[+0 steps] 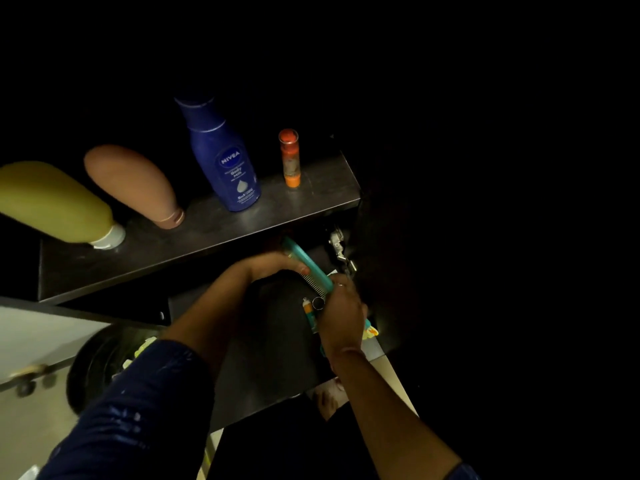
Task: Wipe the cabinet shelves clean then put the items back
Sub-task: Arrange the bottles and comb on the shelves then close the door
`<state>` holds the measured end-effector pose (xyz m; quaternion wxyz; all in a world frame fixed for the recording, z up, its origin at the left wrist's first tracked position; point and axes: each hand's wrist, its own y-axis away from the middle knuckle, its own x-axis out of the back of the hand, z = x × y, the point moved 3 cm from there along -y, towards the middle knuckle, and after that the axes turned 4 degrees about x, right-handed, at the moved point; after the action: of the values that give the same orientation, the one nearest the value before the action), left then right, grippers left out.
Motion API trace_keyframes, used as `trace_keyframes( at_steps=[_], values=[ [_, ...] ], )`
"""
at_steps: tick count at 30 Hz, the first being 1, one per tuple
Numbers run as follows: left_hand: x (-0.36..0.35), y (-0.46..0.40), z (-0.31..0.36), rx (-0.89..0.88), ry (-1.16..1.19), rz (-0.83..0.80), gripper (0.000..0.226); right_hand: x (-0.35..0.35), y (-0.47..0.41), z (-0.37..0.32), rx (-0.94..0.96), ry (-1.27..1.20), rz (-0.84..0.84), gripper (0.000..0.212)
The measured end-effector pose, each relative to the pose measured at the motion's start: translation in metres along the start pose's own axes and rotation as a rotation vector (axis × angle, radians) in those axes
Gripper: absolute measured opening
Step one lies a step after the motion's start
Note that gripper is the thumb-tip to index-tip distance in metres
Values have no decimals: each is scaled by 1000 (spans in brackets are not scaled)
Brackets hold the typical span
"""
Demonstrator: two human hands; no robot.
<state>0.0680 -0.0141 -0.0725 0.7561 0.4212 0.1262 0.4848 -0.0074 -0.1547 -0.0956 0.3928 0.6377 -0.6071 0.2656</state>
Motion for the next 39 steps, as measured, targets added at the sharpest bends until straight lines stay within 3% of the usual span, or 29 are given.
trace_keyframes(
  at_steps=[5,11,18,22,26,31,35,39],
  values=[
    [10,28,-9,-97,40,214,46,12,6,-14,94,-31,93,40],
    [19,78,-38,-269,-20,475,34,18,26,-25,254,66,135,27],
    [-11,193,-65,-411,162,861,39,49,85,-57,311,-75,258,56],
    [-23,240,-85,-402,346,876,41,65,120,-77,505,-28,177,62],
    [-28,289,-85,-401,585,860,29,84,150,-97,624,67,248,63],
    [-20,345,-64,-436,756,844,34,121,172,-123,811,132,505,52],
    [-10,391,-36,-589,776,817,46,170,177,-153,1026,87,719,43],
    [1,434,6,-732,762,923,53,222,174,-191,1118,116,837,38]
  ],
)
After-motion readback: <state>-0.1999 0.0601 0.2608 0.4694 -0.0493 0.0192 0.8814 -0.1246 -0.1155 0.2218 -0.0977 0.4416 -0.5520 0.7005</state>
